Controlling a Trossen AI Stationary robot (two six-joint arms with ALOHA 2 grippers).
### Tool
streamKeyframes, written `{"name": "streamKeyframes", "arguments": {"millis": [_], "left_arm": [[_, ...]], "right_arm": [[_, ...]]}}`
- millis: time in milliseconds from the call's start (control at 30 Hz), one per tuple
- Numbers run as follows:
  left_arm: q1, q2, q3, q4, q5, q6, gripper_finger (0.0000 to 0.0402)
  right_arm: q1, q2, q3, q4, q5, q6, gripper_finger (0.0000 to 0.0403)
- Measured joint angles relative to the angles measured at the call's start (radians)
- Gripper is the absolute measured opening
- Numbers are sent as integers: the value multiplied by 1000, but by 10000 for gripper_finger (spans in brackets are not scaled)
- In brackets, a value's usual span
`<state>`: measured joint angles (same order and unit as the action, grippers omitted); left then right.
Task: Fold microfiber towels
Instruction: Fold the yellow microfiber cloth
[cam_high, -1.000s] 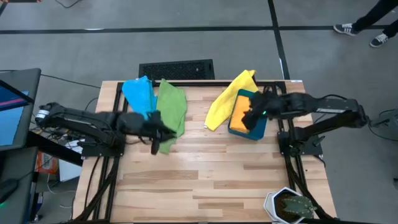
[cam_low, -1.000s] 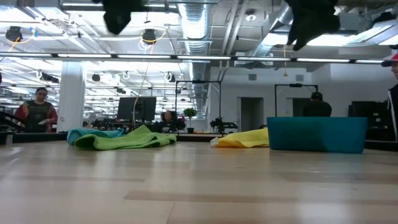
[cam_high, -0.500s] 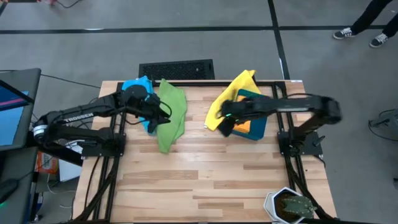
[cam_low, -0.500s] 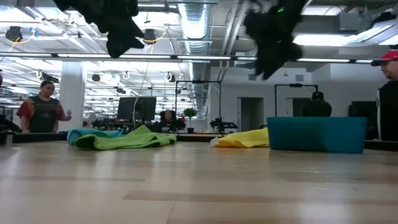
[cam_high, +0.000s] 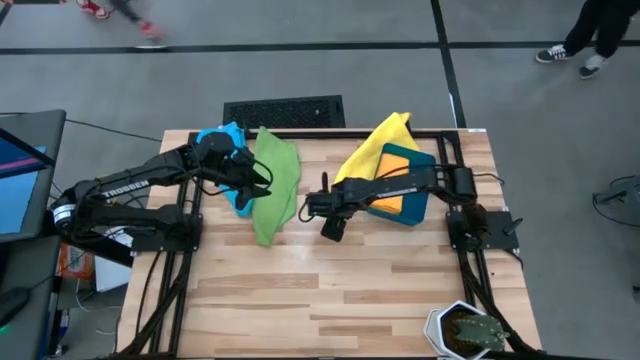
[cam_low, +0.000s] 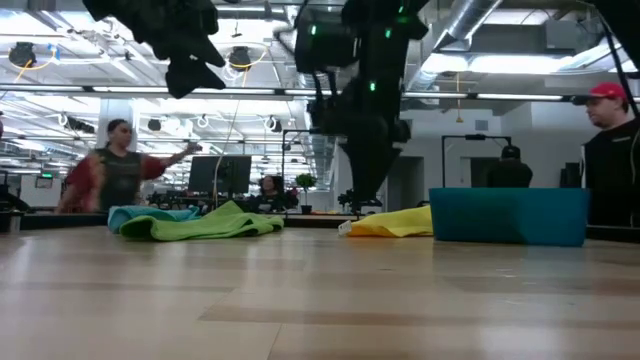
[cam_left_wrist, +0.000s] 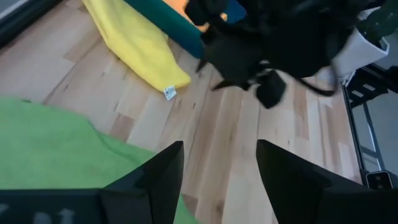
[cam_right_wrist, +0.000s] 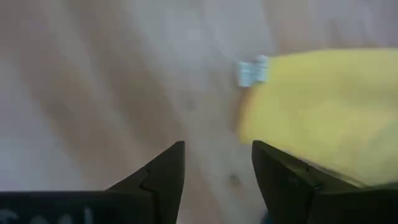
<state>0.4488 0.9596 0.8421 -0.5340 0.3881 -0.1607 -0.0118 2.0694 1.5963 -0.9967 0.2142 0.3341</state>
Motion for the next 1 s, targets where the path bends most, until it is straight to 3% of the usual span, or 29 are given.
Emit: {"name": "streamKeyframes", "arguments": {"millis": [333, 433, 567, 600, 1000], "left_arm": [[0, 0, 0, -31, -1, 9, 193], [0, 0, 0, -53, -3, 9, 193], [0, 0, 0, -59, -23, 10, 192], [0, 0, 0, -55, -29, 10, 192], [-65, 0, -79, 84, -22, -55, 192]], "right_arm": [[-43, 99, 1, 43, -5, -20, 205], [-42, 113, 2, 24, -2, 3, 157], [-41, 83, -2, -2, -7, 16, 35], [-41, 65, -2, -7, -11, 19, 20], [-102, -226, 37, -16, -60, 111, 6]]}}
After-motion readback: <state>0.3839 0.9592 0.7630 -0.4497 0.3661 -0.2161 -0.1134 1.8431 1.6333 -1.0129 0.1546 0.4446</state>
